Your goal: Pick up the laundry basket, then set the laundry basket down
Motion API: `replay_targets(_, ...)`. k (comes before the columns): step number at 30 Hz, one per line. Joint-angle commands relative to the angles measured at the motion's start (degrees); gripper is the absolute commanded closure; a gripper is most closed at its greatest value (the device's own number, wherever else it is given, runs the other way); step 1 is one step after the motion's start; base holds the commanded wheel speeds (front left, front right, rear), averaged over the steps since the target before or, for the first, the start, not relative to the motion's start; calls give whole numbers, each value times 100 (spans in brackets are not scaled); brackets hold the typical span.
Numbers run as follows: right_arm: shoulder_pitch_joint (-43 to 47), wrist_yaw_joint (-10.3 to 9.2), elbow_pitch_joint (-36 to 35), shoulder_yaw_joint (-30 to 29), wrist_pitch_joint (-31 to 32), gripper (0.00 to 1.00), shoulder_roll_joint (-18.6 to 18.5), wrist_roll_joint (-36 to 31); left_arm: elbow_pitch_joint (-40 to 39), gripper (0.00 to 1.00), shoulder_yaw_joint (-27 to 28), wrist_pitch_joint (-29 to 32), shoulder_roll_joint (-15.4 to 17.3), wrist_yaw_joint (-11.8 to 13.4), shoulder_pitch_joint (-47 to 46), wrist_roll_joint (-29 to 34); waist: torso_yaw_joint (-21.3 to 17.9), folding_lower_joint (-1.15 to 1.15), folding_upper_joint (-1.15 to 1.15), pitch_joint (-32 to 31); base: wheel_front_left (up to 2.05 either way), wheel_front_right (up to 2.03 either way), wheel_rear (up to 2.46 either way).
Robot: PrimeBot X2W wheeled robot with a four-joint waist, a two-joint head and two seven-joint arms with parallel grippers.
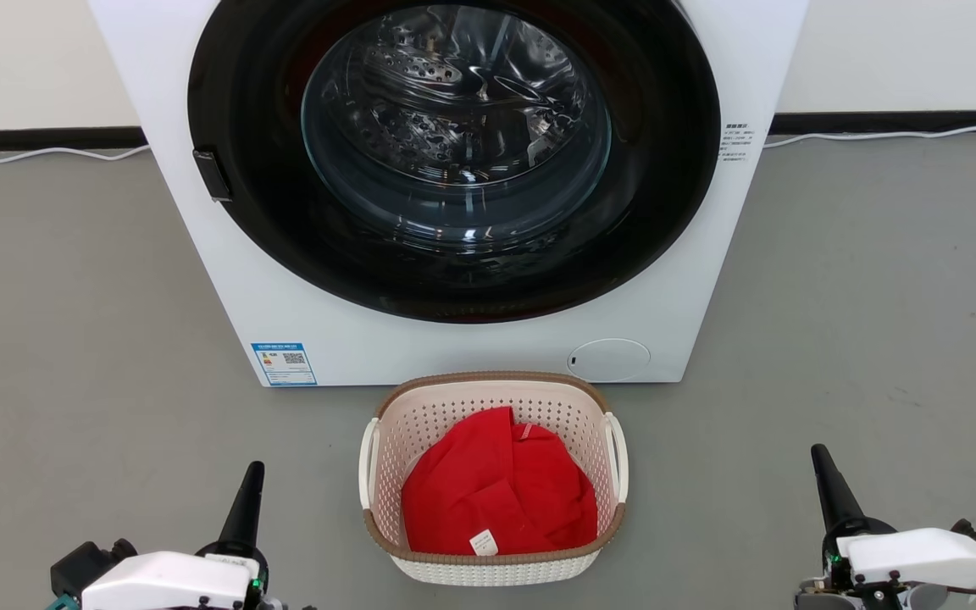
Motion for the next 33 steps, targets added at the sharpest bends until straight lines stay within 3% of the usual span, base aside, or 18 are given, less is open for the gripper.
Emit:
replay_targets(1, -293, 33, -209, 45, 72, 100, -25, 192, -183, 100, 178, 42, 61, -66, -325, -195, 0, 0, 0, -3, 0, 0, 0)
replay_targets(33, -346, 42, -430, -232, 530, 100, 28, 1766, -324, 100, 445, 492, 75, -186, -438, -1869, 6, 0, 0, -54, 0, 0, 0)
